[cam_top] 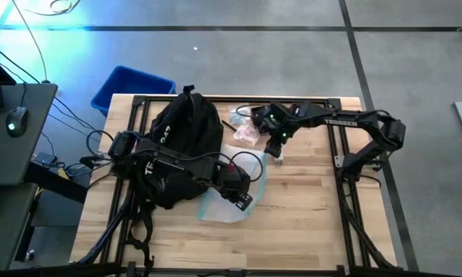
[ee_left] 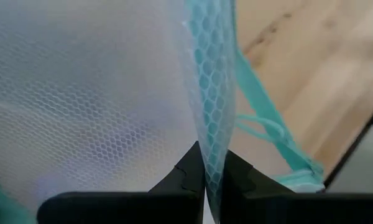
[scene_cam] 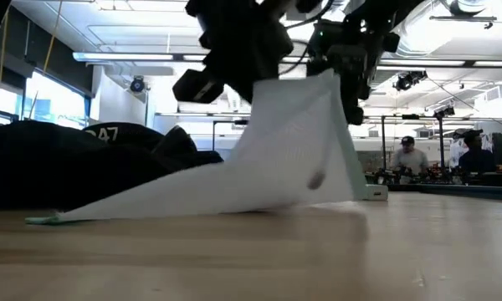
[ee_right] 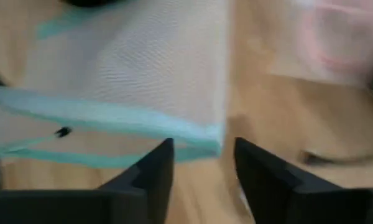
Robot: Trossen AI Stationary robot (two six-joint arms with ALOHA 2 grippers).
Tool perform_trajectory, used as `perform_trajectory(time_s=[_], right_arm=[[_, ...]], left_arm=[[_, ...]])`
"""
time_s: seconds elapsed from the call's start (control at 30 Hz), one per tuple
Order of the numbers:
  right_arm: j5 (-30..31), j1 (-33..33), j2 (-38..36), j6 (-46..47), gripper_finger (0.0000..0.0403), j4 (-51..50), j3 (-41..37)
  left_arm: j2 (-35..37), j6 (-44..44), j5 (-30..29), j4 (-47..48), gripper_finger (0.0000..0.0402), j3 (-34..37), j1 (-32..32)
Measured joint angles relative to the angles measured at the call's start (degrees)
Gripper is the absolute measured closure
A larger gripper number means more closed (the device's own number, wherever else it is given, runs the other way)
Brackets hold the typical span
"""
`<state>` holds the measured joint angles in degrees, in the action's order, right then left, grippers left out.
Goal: Unpack backpack
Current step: Put the charger adapter into the zip bag
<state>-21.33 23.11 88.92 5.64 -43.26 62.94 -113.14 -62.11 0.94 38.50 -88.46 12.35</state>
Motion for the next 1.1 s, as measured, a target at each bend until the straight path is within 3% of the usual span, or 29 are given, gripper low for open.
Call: perform_trajectory(time_s=[0.17,0.27,0.37,0.43,0.53,0.73,0.9,1.1], right_arm=[[-0.3,1.4,0.0,1.6,0.0149,-5.0,0.0],[5.8,0.9,0.0,5.2,0.0128,-7.9,-0.1],[11.5,0.0,0.0,11.0,0.0124,-7.8,-2.4],[12.2,-0.9,0.0,14.2,0.0124,-7.4,-4.8],[12.5,-2.2,0.0,19.5,0.0124,-2.8,-8.9],[19.3,-6.2,0.0,29.7,0.0124,7.5,-13.9],[29.7,-9.4,0.0,35.6,0.0124,9.8,-15.6],[29.7,-10.4,0.0,37.7,0.014,9.9,-17.8]], left_arm=[[0.0,0.4,-0.3,0.2,0.0401,1.9,-1.2],[0.0,1.6,-0.3,0.1,0.0401,3.0,-2.2],[0.0,3.6,0.2,0.4,0.0401,3.6,-3.1],[0.0,5.6,0.7,0.0,0.0401,3.6,-3.5],[0.0,8.7,1.7,-0.1,0.0401,3.6,-3.9],[0.0,16.1,5.4,-1.1,0.0401,3.6,-5.1],[0.0,21.7,7.6,-1.1,0.0401,3.6,-5.9],[0.0,26.4,8.1,-1.1,0.0401,3.6,-6.7]])
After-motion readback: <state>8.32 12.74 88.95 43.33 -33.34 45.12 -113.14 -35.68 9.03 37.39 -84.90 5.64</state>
